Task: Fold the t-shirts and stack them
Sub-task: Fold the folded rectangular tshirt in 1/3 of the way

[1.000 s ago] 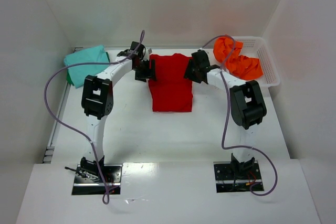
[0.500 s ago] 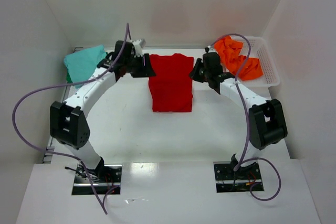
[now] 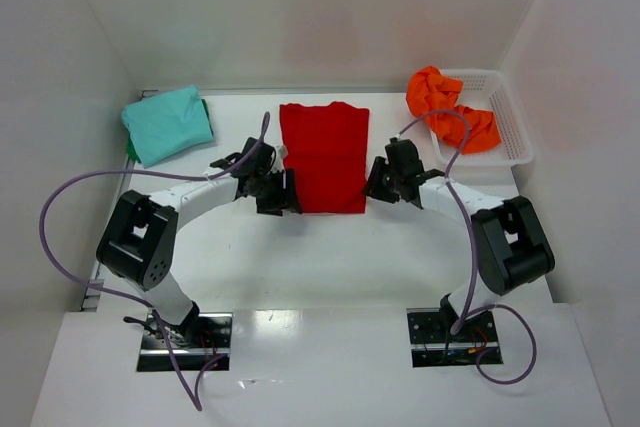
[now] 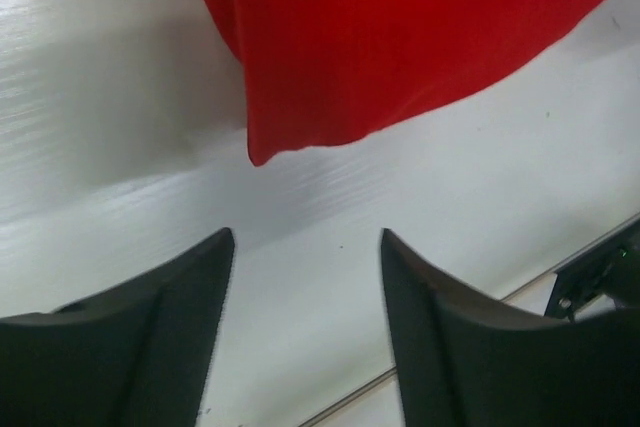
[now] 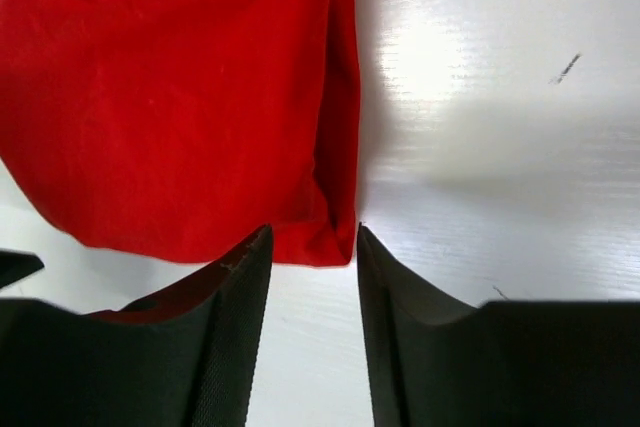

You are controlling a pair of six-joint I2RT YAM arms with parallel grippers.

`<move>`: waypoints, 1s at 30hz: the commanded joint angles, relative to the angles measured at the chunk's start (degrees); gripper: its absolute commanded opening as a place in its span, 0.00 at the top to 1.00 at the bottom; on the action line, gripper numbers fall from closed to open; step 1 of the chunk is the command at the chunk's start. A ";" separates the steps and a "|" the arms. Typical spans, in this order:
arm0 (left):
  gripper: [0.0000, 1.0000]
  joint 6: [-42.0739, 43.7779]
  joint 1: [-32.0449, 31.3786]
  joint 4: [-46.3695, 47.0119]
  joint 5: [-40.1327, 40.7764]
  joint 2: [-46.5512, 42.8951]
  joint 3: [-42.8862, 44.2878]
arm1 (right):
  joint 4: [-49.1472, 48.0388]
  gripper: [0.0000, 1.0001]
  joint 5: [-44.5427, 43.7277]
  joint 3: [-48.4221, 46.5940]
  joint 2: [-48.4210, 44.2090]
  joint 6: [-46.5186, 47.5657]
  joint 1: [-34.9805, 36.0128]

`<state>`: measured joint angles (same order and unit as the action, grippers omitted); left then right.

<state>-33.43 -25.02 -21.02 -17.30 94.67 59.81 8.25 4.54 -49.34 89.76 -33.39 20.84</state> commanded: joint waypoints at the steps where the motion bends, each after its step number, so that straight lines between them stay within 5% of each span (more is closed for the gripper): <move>1: 0.29 -1.20 -0.39 2.47 2.26 0.16 0.66 | -0.52 0.53 0.21 1.60 -4.93 -0.89 0.60; 7: 0.28 -1.20 -0.39 4.49 2.28 3.13 0.66 | -3.42 0.48 0.74 6.10 -8.72 -1.42 2.00; 11: 0.40 -0.67 -0.39 5.02 1.57 5.87 1.80 | -2.89 0.49 0.74 6.10 -5.31 -1.95 3.77; 30: 0.47 -0.67 -0.39 3.26 6.49 8.69 5.84 | -0.51 0.54 -4.10 0.39 4.54 0.25 5.79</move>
<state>-34.65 -25.19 -17.61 -12.12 102.19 63.81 8.21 2.17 -46.72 92.86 -34.50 26.02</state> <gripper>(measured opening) 0.541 0.462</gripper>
